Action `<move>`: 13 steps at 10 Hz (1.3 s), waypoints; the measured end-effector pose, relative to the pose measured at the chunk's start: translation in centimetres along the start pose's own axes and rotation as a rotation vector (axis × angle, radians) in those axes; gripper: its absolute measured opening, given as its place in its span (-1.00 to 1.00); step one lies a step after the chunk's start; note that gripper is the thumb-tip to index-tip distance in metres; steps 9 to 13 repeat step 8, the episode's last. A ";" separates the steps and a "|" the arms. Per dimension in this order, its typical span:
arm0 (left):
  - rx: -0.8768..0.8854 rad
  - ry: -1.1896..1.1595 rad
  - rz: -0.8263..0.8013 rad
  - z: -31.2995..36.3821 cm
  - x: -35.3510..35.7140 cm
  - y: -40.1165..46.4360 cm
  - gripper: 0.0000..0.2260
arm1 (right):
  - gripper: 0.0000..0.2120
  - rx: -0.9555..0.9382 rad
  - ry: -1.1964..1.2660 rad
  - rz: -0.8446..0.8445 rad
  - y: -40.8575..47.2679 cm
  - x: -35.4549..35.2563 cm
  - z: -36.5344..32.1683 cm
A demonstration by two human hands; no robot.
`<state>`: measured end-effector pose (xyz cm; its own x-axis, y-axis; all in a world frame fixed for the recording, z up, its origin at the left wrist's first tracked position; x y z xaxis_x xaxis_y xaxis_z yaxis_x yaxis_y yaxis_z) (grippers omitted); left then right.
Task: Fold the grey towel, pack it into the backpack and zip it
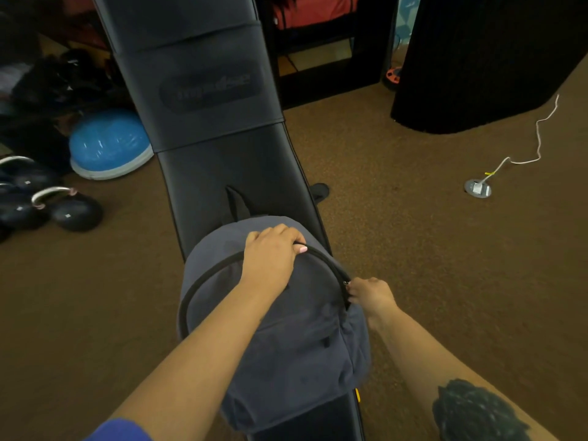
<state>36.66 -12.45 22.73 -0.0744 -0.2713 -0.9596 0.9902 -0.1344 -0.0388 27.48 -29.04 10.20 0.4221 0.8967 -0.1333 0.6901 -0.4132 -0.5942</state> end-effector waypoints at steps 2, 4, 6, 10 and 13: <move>-0.032 -0.001 -0.002 0.0 0.1 0.0 -0.85 | -0.71 -0.030 -0.253 0.046 -0.2 -0.1 0.3; -0.021 0.006 -0.012 0.3 -0.7 -1.0 -0.69 | -0.63 -0.089 -0.459 -0.074 0.1 -0.4 -0.2; -0.135 0.019 -0.012 -1.4 -2.9 -3.1 -0.55 | -0.59 -0.305 -0.593 -0.094 -3.8 -0.3 -5.8; -0.266 0.066 -0.027 -3.1 -5.8 -5.0 -0.51 | -0.42 -0.672 -0.780 -0.164 -8.0 0.7 -11.8; -0.266 0.066 -0.027 -3.1 -5.8 -5.0 -0.51 | -0.42 -0.672 -0.780 -0.164 -8.0 0.7 -11.8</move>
Point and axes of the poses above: each hand's wrist, its own y-axis towards the middle knuckle, its own x-axis out of the palm, z = x × y, the point moved 5 cm from there along y, towards the middle knuckle, and after that the axes turned 15 degrees about -x, right-handed, at the moved point
